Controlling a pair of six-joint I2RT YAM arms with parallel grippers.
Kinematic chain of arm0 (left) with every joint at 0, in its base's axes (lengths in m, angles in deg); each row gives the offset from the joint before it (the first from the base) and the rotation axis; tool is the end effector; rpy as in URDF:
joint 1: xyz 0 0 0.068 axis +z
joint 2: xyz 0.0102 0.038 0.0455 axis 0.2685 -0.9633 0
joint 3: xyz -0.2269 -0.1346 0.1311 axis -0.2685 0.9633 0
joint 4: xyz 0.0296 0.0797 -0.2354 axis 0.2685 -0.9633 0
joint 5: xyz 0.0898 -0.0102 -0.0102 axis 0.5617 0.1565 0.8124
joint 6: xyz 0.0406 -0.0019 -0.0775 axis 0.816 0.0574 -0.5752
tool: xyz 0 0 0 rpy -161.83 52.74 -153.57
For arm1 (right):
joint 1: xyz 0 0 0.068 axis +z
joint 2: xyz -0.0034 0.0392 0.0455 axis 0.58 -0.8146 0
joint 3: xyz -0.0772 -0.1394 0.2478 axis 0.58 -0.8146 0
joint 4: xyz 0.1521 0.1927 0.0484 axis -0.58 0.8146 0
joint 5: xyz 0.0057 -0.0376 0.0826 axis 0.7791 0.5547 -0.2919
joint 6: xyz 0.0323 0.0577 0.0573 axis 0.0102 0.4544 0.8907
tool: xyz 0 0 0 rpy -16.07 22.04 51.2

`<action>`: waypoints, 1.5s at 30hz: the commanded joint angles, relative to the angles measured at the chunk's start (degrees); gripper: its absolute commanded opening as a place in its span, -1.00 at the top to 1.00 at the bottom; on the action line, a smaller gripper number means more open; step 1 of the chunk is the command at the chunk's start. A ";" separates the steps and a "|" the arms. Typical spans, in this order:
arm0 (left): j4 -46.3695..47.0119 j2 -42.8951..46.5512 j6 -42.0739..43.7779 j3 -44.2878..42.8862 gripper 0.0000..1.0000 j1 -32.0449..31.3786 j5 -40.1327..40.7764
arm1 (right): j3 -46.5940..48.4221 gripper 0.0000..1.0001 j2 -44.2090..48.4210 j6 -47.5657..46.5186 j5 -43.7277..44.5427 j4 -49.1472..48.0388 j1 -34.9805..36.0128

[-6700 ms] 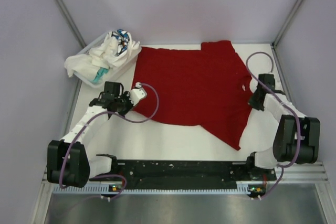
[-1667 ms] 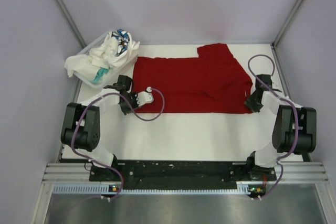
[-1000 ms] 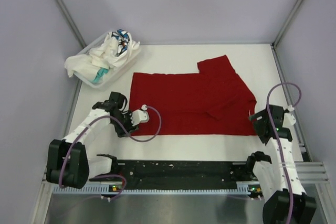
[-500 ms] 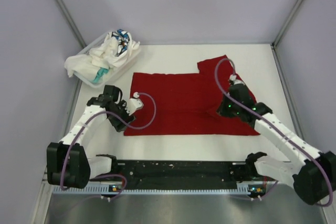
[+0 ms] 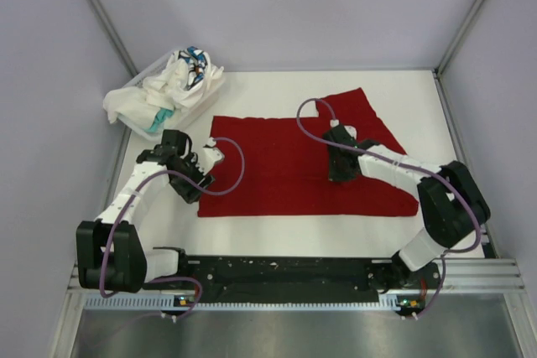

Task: Fold and stack the t-shirts
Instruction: Fold the flattened tshirt in 1/3 of the way

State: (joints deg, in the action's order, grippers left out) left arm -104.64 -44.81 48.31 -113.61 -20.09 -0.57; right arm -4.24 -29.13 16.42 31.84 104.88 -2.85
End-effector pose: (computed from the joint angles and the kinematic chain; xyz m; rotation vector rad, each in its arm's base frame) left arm 0.2153 -0.0305 0.2048 1.1268 2.5416 -0.0863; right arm 0.2617 0.1505 0.1743 0.0421 2.6787 0.1073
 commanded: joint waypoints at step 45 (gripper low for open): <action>-0.07 2.36 1.83 -1.19 -0.33 1.53 -0.02 | -5.69 0.13 1.74 13.87 -6.18 -10.29 -11.77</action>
State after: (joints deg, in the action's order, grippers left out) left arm -105.03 -43.83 49.05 -114.79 -18.93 -0.70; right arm -10.19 -27.60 27.52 24.91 97.91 -14.22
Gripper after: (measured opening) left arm 0.660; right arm 0.433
